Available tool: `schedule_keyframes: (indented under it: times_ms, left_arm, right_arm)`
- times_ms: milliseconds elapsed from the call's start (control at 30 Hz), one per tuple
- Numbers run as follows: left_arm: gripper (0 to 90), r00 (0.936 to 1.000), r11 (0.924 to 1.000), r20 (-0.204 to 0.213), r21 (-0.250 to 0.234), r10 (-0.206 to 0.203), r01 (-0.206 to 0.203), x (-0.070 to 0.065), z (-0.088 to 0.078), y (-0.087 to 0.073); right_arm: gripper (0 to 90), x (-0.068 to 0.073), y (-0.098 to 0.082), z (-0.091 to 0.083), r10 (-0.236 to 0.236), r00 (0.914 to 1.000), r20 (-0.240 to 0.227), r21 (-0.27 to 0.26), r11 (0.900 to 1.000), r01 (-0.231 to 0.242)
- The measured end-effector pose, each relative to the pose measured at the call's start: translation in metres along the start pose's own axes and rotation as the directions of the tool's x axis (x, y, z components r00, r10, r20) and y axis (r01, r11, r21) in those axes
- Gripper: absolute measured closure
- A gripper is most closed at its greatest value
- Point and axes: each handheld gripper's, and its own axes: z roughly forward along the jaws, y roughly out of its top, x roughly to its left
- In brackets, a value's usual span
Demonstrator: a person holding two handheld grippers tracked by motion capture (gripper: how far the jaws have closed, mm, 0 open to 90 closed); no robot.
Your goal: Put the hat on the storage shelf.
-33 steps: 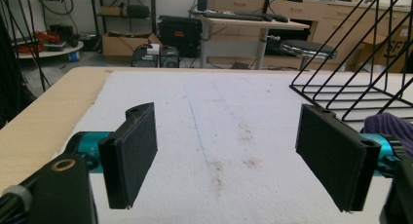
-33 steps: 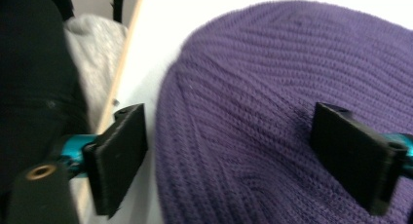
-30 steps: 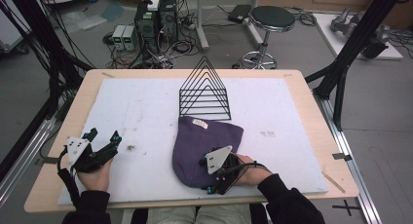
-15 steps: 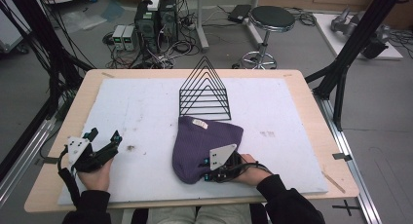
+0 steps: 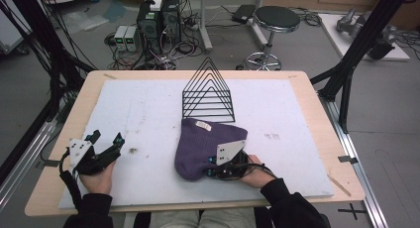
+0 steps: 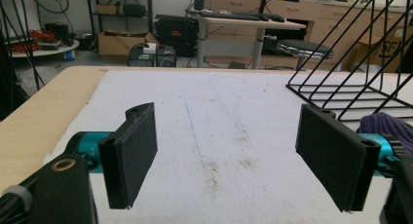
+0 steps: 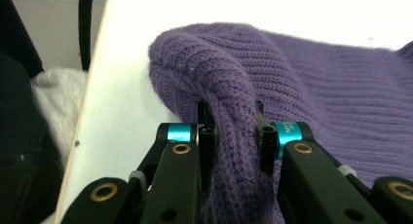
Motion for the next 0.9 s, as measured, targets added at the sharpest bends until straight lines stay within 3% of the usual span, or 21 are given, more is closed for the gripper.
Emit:
schedule_keyframes:
  times_ms: [133,233,500,567,900]
  left_arm:
    - [23.3,1.0000,1.0000,0.002,0.001,0.001,-0.001,0.000,0.000,0.000]
    - [23.3,1.0000,1.0000,0.004,0.002,0.004,-0.004,0.000,0.001,0.000]
    - [23.3,0.9999,1.0000,0.011,0.006,0.001,-0.001,-0.001,0.002,0.000]
    - [23.4,0.9999,1.0000,0.013,0.010,-0.003,0.003,0.000,0.002,-0.001]
    - [23.4,0.9998,1.0000,0.020,0.008,-0.001,0.000,-0.001,0.003,-0.001]
  right_arm:
    - [79.0,-0.005,0.001,-0.009,0.034,0.9994,-0.003,-0.047,0.998,-0.034]
    - [79.0,-0.008,0.002,-0.016,0.058,0.9980,0.023,-0.095,0.994,-0.056]
    - [78.8,-0.017,0.013,-0.034,0.070,0.9953,0.066,-0.174,0.983,-0.058]
    - [78.7,-0.022,0.017,-0.046,0.100,0.9907,0.092,-0.232,0.970,-0.076]
    - [78.3,-0.034,0.021,-0.066,0.153,0.9804,0.124,-0.333,0.937,-0.104]
